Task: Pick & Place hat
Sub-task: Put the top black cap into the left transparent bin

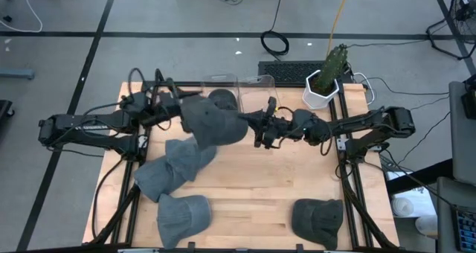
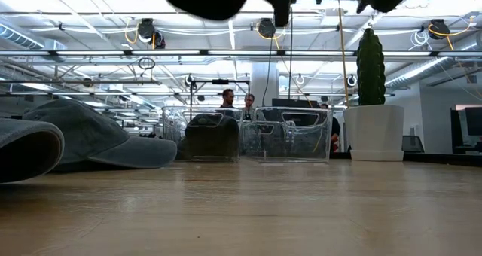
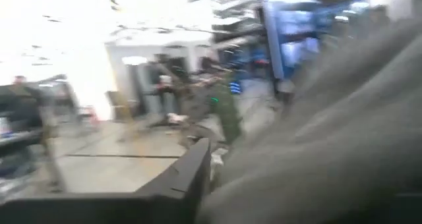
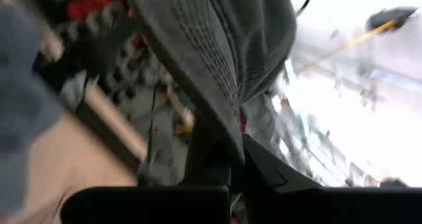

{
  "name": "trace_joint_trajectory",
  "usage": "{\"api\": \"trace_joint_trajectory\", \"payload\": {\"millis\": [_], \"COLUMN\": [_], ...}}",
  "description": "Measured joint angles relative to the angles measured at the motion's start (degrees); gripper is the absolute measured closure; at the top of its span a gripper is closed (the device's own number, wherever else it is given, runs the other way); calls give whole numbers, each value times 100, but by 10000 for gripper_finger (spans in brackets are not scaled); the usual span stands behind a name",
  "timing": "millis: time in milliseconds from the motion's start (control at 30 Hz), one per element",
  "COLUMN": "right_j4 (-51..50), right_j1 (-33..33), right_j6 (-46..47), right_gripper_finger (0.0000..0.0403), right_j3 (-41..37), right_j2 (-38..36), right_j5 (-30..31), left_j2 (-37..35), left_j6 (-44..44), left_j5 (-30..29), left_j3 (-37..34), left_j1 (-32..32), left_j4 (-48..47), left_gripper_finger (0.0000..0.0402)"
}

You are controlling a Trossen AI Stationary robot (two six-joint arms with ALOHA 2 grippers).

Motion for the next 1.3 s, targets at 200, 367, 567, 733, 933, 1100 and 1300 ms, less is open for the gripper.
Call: {"api": "trace_joint_trajectory", "payload": {"millis": [200, 367, 567, 733, 933, 1100, 1300], "right_j4": [-63, -60, -103, -119, -231, -357, -284], "right_j1": [-4, -109, -312, -383, -451, -514, -516], "right_j6": [-115, 81, 470, 716, 724, 873, 962], "right_gripper_finger": [402, 403, 403, 403, 403, 403, 403], "right_j3": [-116, -305, -356, -356, -356, -356, -356], "right_j2": [-334, -669, -788, -790, -790, -790, -790], "right_j5": [481, 579, 277, -51, -19, -31, -115], "left_j2": [-70, -52, -17, -16, -15, -15, -4], "left_j6": [264, 748, 1086, 986, 1713, 1863, 1884], "left_j5": [-968, -1364, -606, -496, -254, -65, -162], "left_j3": [5, 5, 5, 5, 5, 5, 5], "left_j1": [-11, -33, -123, -191, -415, -577, -529], "left_j4": [-128, -456, -567, -555, -562, -414, -343], "left_gripper_finger": [179, 121, 91, 94, 109, 122, 127]}}
